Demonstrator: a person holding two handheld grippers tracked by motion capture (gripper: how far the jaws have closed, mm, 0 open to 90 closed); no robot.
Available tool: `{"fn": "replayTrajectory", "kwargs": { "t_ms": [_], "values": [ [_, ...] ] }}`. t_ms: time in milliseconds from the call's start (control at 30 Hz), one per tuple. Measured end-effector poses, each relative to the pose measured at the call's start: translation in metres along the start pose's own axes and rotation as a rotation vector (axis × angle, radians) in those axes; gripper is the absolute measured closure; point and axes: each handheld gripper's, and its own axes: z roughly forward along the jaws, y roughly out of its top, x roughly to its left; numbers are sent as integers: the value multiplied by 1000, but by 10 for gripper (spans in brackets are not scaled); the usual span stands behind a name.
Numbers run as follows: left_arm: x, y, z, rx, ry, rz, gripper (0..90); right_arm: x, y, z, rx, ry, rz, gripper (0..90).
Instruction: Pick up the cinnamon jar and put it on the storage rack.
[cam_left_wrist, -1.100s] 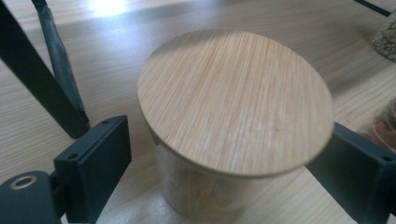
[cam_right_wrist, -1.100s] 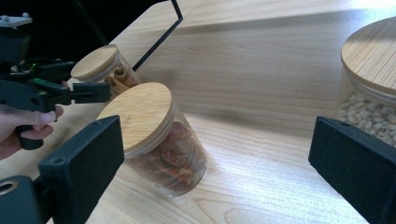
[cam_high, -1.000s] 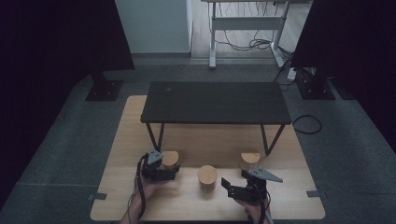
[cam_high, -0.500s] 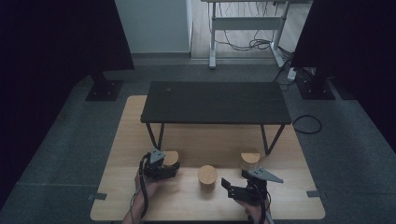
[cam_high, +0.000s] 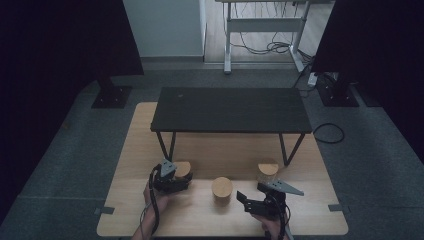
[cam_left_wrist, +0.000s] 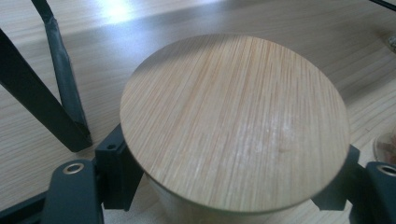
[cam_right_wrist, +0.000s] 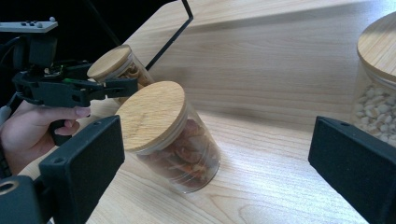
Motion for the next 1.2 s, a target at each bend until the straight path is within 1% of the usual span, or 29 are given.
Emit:
{"fn": "replayTrajectory", "kwargs": {
  "t_ms": [200, 233, 267, 367, 467, 567, 600, 700, 733, 767, 800, 900, 967, 1033, 1067, 1100, 1200],
  "values": [
    [0, 2, -6, -16, -7, 4, 255, -1, 0, 1, 3, -2, 3, 37],
    [-1, 2, -10, -28, -10, 4, 255, -1, 0, 1, 3, -2, 3, 37],
    [-1, 2, -10, -28, -10, 4, 255, -1, 0, 1, 3, -2, 3, 37],
    [-3, 5, -18, -44, -16, 9, 255, 0, 0, 0, 0, -6, -4, 38],
    [-7, 8, -26, -60, -24, 24, 255, 0, -1, 0, 2, -8, -4, 39],
    [-8, 10, -29, -69, -28, 28, 255, 0, -1, 1, 3, -9, -4, 39],
    [-10, 11, -34, -81, -32, 35, 254, -1, -1, 1, 4, -9, -5, 39],
    [-11, 13, -38, -92, -35, 41, 254, -1, -1, 1, 4, -9, -6, 39],
    [-13, 13, -42, -103, -32, 47, 255, -1, -1, 1, 6, -2, -1, 40],
    [-13, 13, -42, -103, -32, 47, 255, -1, -1, 1, 6, -2, -1, 40],
    [-15, 15, -45, -107, -33, 58, 254, -1, 0, 1, 7, 5, -2, 40],
    [-15, 16, -48, -114, -39, 60, 255, -1, 0, 1, 8, 3, -6, 40],
    [-17, 18, -53, -123, -44, 72, 255, -1, 0, 1, 11, 2, -6, 41],
    [-18, 18, -54, -128, -42, 79, 255, -1, 0, 1, 11, 2, -6, 41],
    [-21, 19, -57, -132, -32, 96, 255, -1, 0, 1, 14, 5, -8, 44],
    [-21, 19, -58, -134, -30, 100, 255, -1, 0, 1, 14, 4, -10, 44],
    [-20, 19, -61, -142, -34, 96, 255, 0, 0, 2, 16, 2, -12, 44]
  ]
}}
